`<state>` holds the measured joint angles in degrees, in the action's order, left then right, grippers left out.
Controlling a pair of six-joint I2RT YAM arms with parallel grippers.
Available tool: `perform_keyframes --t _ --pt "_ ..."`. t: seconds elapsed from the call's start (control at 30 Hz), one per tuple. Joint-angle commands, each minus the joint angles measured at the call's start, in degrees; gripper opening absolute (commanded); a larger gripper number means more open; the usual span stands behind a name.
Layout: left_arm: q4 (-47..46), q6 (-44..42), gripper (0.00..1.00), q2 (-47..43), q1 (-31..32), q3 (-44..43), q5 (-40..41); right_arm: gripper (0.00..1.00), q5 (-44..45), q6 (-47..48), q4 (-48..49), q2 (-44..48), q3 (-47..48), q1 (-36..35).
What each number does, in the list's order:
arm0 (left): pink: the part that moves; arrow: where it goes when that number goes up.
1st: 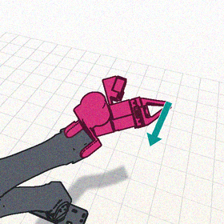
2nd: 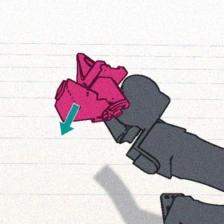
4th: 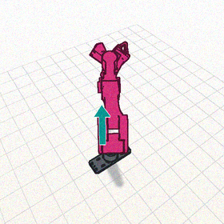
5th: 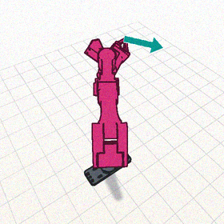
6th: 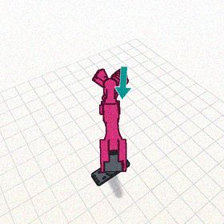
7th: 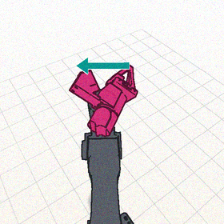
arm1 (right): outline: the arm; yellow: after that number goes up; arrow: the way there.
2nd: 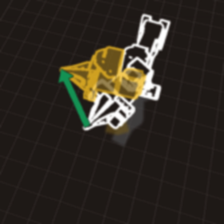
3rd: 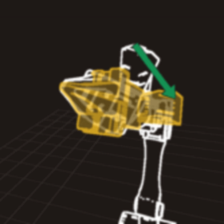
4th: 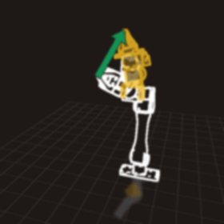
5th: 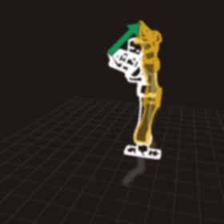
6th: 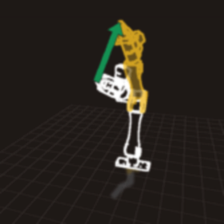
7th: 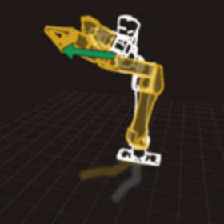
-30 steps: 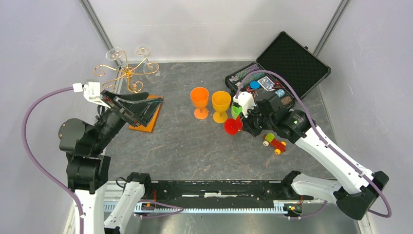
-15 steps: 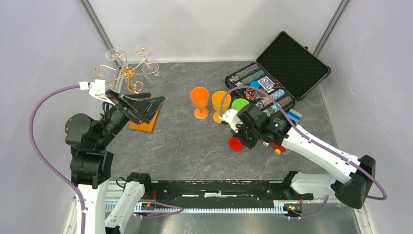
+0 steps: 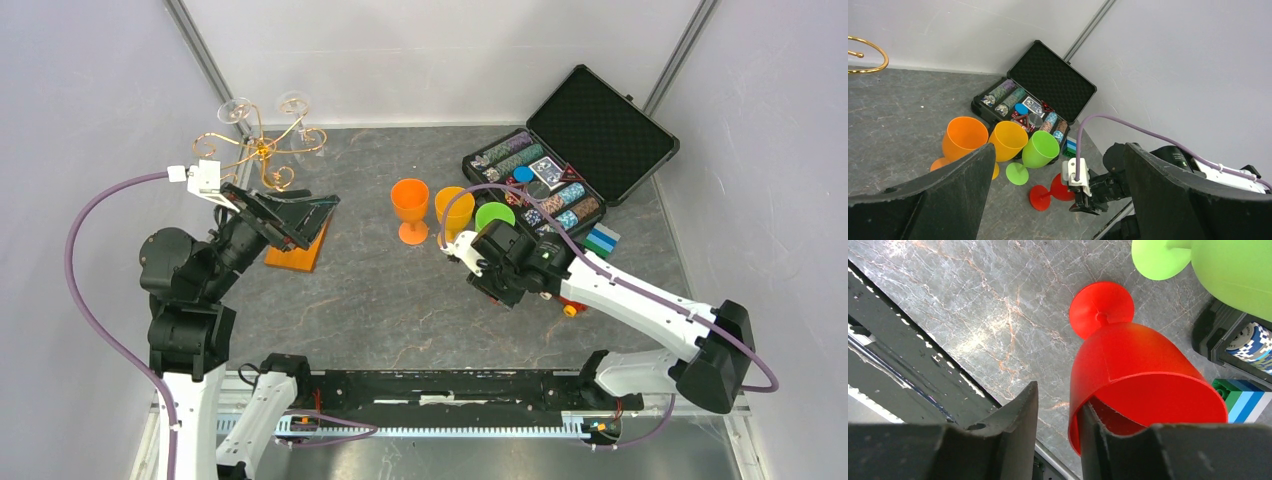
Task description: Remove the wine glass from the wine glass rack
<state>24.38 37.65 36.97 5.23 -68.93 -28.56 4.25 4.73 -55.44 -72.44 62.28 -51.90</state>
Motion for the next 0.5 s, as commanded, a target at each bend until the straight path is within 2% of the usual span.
perform_keyframes --t 0.0,0.1,0.23,0.33,0.47 --pt "-0.21 -1.5 1.0 0.42 0.04 -0.16 1.22 0.41 1.42 0.1 -1.06 -0.05 2.34 -0.56" --pt "-0.19 -1.35 1.0 0.66 0.1 -0.07 1.29 0.43 1.28 0.19 -1.08 0.32 3.74 -0.55" --pt "-0.52 -1.09 1.0 0.74 0.07 0.06 1.4 0.38 2.5 0.28 -0.7 0.72 4.6 -0.58" --pt "-0.65 -0.86 1.0 0.77 0.04 0.06 1.36 0.27 2.97 0.14 -0.39 0.57 4.95 -0.57" --pt "-0.65 -0.88 1.0 0.8 0.04 -0.07 1.46 0.06 2.52 0.1 -0.17 0.59 5.32 -0.58"
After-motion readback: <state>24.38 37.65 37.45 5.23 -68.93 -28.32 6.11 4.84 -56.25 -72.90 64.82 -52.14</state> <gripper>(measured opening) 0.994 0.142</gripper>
